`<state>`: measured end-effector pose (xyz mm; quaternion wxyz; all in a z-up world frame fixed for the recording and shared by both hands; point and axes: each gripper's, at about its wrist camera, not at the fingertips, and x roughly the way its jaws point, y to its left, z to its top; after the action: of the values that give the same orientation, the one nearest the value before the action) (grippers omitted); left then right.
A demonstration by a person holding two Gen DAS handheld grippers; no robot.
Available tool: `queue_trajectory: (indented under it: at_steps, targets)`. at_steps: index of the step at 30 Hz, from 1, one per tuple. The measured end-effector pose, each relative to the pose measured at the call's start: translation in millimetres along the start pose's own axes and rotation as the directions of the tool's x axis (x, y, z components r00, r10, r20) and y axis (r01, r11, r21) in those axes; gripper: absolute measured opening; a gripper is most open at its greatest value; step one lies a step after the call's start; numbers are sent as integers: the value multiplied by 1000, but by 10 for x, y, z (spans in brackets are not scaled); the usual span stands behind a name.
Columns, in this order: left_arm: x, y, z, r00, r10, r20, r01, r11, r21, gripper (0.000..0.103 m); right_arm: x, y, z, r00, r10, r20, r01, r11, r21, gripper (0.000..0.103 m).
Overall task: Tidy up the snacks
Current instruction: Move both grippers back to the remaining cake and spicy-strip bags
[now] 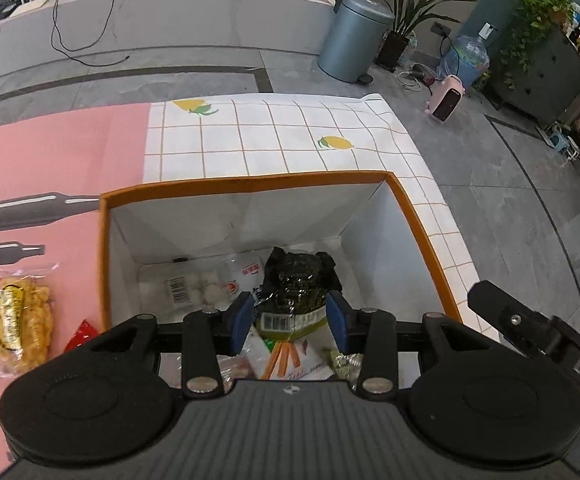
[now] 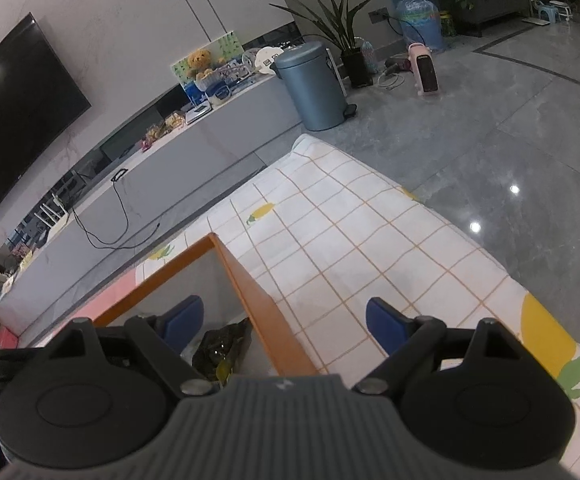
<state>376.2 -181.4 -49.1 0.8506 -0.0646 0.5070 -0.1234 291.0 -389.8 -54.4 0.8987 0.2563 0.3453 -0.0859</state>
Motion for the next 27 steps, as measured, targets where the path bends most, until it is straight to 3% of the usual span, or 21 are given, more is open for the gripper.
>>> queue_trajectory:
  at_steps: [7,12,16,24,27]
  targets:
    - [-280,113,-102,1000,-1,-16,1,1000,-4,47,-190,213,2,999,48,9,-48,999,-25,86]
    - [-581,338,-194,1000,-20,1,20,999,-36,47,-373,412,-57,985,173,7,-172,982,-76,87]
    - [-865,549,-281,1000,-2,28,3,999,-44,47,-457,645,-133,980,200,0,-199,972,-124,87]
    - [-1469,1211,-457,997,26,73,-18,995,-99,50,-553,1222,-329,935,349,-65,-355,909,-218,86]
    - [-1637,1464,-519,994,57,96,-45,991,-123,51,-580,1345,-388,921,384,-62,-389,900,-199,88]
